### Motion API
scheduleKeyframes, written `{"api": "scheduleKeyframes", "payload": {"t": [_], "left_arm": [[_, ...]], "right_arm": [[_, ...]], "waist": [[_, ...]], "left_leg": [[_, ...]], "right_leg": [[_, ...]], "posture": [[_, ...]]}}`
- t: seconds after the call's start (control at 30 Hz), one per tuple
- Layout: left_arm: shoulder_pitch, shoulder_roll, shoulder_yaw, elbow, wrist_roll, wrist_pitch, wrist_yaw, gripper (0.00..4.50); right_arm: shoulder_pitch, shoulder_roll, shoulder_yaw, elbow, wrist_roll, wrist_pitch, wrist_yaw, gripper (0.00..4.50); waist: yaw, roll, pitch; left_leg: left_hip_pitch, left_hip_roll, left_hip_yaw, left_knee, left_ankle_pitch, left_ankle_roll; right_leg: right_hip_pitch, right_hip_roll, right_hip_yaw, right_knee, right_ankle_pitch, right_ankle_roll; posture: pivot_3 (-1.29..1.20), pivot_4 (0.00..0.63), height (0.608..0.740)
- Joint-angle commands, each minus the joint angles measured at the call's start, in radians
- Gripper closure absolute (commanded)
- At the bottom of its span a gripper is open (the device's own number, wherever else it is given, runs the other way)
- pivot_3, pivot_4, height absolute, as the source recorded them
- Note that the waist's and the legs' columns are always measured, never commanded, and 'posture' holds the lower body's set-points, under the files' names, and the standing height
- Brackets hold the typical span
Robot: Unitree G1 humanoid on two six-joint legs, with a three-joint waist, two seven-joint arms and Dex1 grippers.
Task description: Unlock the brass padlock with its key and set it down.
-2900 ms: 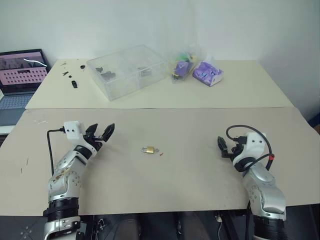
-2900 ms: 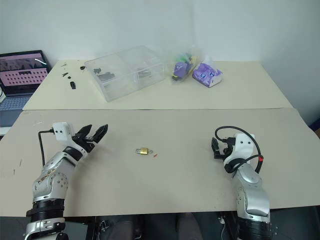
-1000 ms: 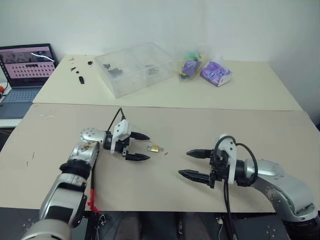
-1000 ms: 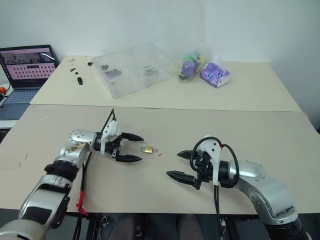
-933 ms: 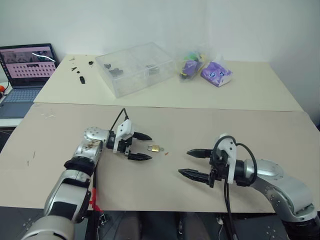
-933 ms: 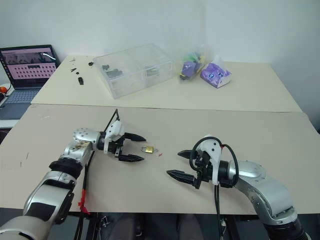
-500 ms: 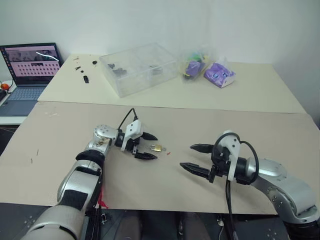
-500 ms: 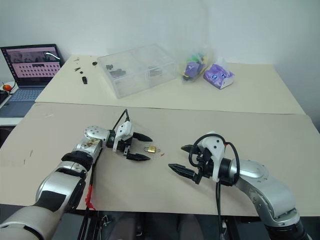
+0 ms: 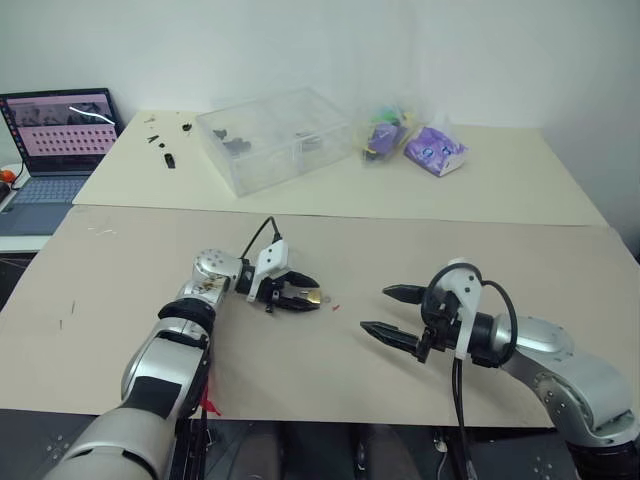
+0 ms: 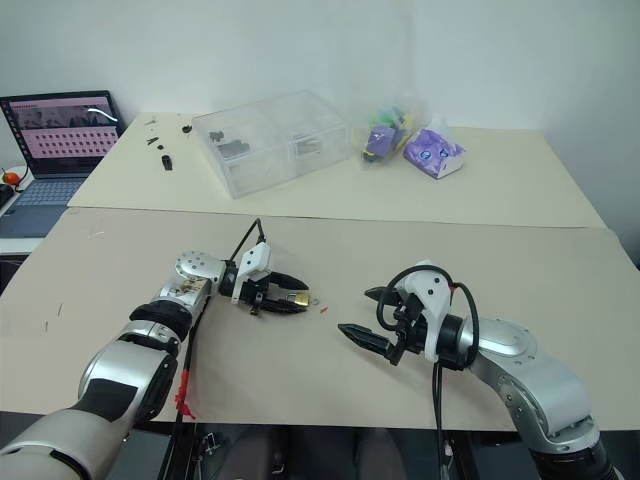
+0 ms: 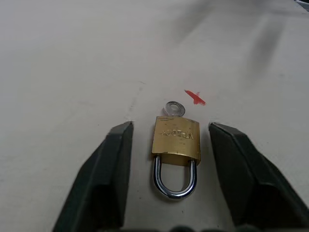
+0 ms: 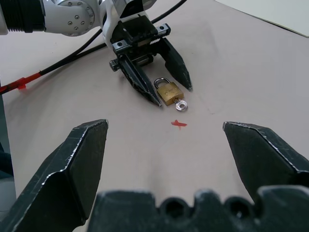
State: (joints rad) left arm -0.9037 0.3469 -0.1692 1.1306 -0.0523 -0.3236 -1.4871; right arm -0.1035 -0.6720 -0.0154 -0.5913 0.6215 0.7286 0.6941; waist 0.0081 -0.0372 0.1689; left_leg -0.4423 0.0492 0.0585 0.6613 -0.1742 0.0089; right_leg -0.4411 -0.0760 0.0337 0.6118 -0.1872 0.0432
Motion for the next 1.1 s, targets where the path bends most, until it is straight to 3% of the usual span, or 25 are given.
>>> {"api": "scheduleKeyframes", "payload": {"t": [0.03,0.07,0.27,0.4,0.5,0.67,0.87,1.1], "left_arm": [[0.004,0.021,-0.003,0.006,0.027,0.008,-0.018,3.44],[0.005,0.025,-0.002,0.005,0.028,0.010,-0.020,3.68],[0.015,0.038,0.006,-0.023,0.021,0.022,-0.032,3.68],[0.019,0.073,0.025,-0.107,-0.008,0.074,-0.071,3.68],[0.029,0.164,0.032,-0.302,-0.070,0.201,-0.124,3.68],[0.085,0.270,0.016,-0.604,-0.161,0.390,-0.127,3.68],[0.111,0.333,0.037,-0.875,-0.242,0.600,-0.120,3.68],[0.139,0.352,0.038,-0.991,-0.276,0.680,-0.087,3.68]], "right_arm": [[-0.019,0.001,-0.032,-0.028,0.007,-0.026,-0.004,0.00],[-0.023,0.001,-0.031,-0.023,0.004,-0.027,-0.005,0.00],[-0.052,-0.001,-0.004,0.003,-0.036,-0.037,-0.012,0.00],[-0.099,-0.005,0.040,0.023,-0.148,-0.091,-0.048,0.00],[-0.175,-0.078,0.177,0.070,-0.471,-0.312,-0.101,0.00],[-0.246,-0.077,0.310,0.107,-0.724,-0.569,-0.125,0.00],[-0.310,-0.041,0.403,0.169,-0.932,-0.858,-0.149,0.00],[-0.355,-0.002,0.407,0.247,-1.068,-1.116,-0.211,0.00]], "waist": [[-0.001,0.000,0.000],[-0.002,0.000,0.000],[-0.012,0.000,0.000],[-0.020,0.000,0.000],[-0.028,0.000,0.000],[-0.023,0.000,0.000],[-0.017,-0.001,0.001],[-0.022,-0.001,0.001]], "left_leg": [[0.000,0.000,0.000,0.000,0.000,0.000],[0.000,0.000,0.000,0.000,0.000,0.000],[0.001,0.000,0.000,0.000,0.000,0.000],[0.001,0.000,0.000,0.000,0.000,0.000],[0.000,0.000,0.001,0.000,0.000,0.000],[-0.004,0.001,0.001,-0.001,0.000,0.000],[-0.007,-0.001,0.001,0.000,0.000,0.000],[-0.005,-0.001,0.001,0.001,0.000,0.000]], "right_leg": [[0.000,0.000,0.000,0.000,0.000,0.000],[0.000,0.000,0.000,0.000,0.000,0.000],[0.000,0.000,0.000,0.000,0.000,0.000],[0.000,0.000,0.000,0.000,0.000,0.000],[-0.002,0.000,0.001,0.001,0.000,0.000],[-0.009,0.001,0.001,0.004,-0.001,0.000],[-0.014,0.000,0.002,0.011,-0.002,0.003],[-0.014,0.001,0.003,0.014,-0.005,0.000]], "posture": [[0.00,0.150,0.726],[0.00,0.150,0.726],[0.00,0.150,0.726],[0.00,0.150,0.726],[0.00,0.150,0.726],[0.00,0.150,0.726],[0.00,0.150,0.726],[0.00,0.150,0.726]]}}
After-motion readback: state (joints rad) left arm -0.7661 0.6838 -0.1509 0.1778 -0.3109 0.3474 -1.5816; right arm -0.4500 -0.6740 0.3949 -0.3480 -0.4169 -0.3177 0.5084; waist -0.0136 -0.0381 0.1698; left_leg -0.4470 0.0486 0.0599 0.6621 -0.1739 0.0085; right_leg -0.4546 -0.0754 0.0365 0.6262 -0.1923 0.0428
